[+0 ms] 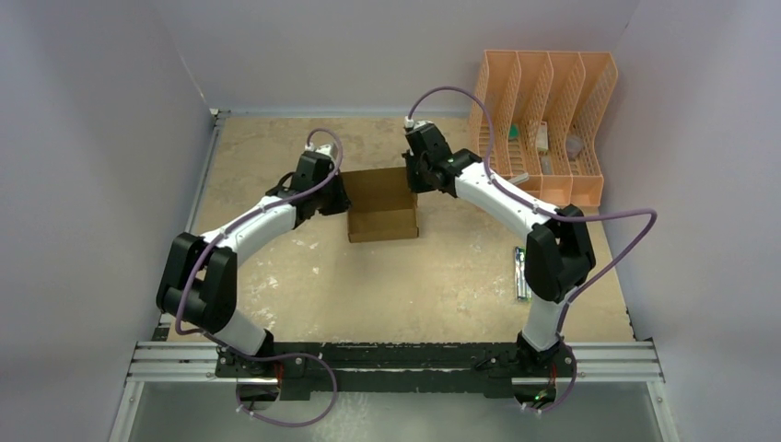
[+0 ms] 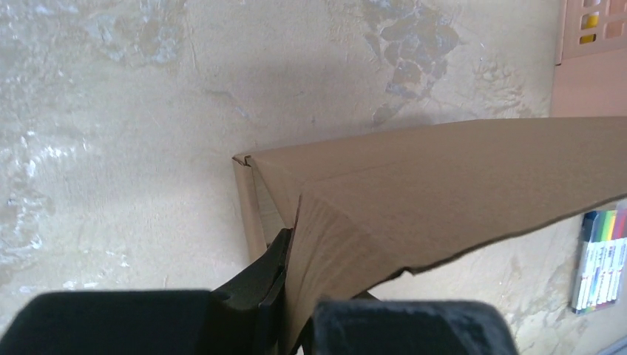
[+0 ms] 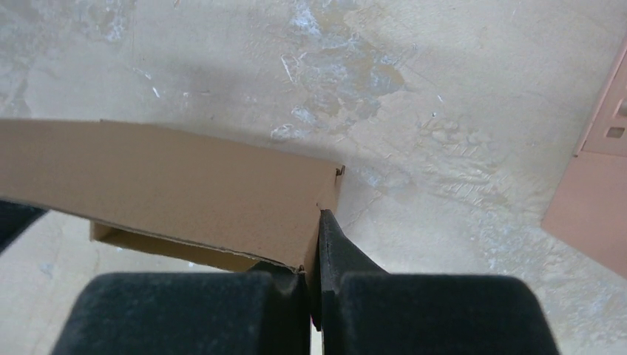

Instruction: Fold the paper box

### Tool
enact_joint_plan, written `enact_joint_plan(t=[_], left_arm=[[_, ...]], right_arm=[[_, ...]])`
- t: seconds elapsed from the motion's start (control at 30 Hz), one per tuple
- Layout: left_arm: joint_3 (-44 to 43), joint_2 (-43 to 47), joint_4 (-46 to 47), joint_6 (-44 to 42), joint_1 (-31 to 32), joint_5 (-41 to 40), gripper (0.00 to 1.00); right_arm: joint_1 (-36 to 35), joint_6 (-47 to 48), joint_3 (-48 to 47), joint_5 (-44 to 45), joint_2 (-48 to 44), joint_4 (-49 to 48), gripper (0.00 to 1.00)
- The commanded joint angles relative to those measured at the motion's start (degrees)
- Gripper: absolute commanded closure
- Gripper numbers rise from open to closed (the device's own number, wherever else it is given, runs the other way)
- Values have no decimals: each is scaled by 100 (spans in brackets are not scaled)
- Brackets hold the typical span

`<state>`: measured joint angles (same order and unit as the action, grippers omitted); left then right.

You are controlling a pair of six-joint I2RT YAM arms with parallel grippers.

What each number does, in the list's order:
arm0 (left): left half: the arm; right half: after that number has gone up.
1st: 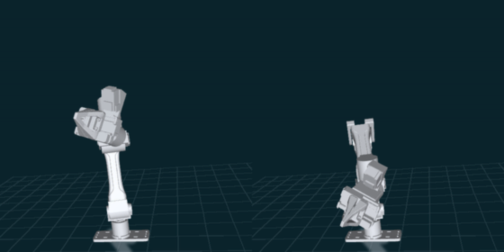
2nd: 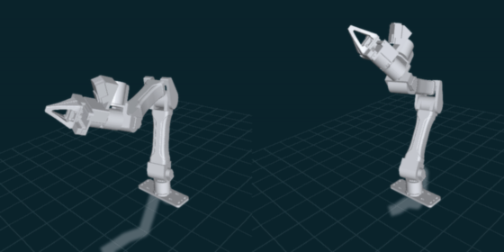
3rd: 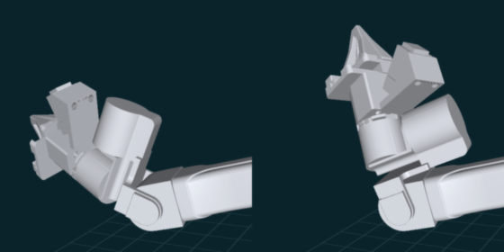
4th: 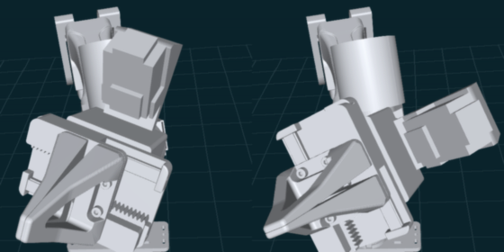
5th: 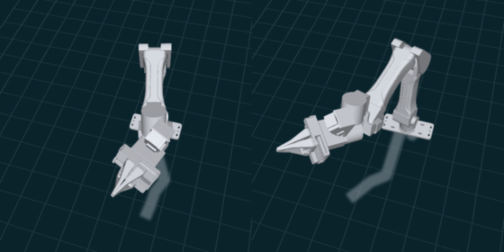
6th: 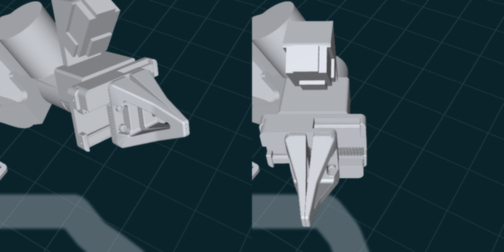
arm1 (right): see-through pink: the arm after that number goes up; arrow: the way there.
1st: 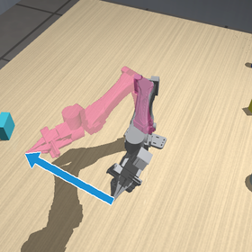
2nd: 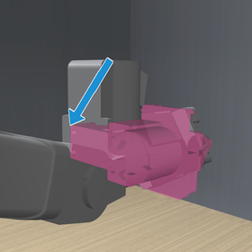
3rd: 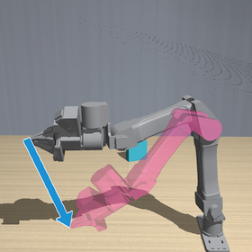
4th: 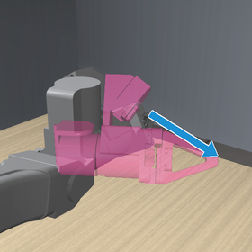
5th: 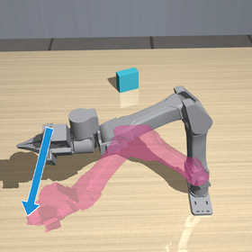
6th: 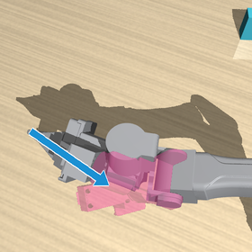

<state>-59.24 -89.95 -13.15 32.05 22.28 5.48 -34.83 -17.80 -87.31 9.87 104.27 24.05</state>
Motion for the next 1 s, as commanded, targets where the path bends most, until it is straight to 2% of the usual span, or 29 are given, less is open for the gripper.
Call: enact_joint_plan(t=[0.0,0.2,0.4,0.87,0.97], left_arm=[[240,325,496,1126,139,202,100],[475,393,533,1265,162,80,100],[805,483,639,1198,195,67,100],[2001,1175,1395,905,277,125,99],[2142,1348,1227,764,277,15,97]], right_arm=[[-127,-934,-506,-33,110,380,100],[-201,-1406,-300,302,111,378,100],[-429,-1746,509,802,-206,-240,100],[-990,-1544,2413,1472,-1035,-2124,100],[-1058,-1547,2823,1547,-1214,-2545,95]])
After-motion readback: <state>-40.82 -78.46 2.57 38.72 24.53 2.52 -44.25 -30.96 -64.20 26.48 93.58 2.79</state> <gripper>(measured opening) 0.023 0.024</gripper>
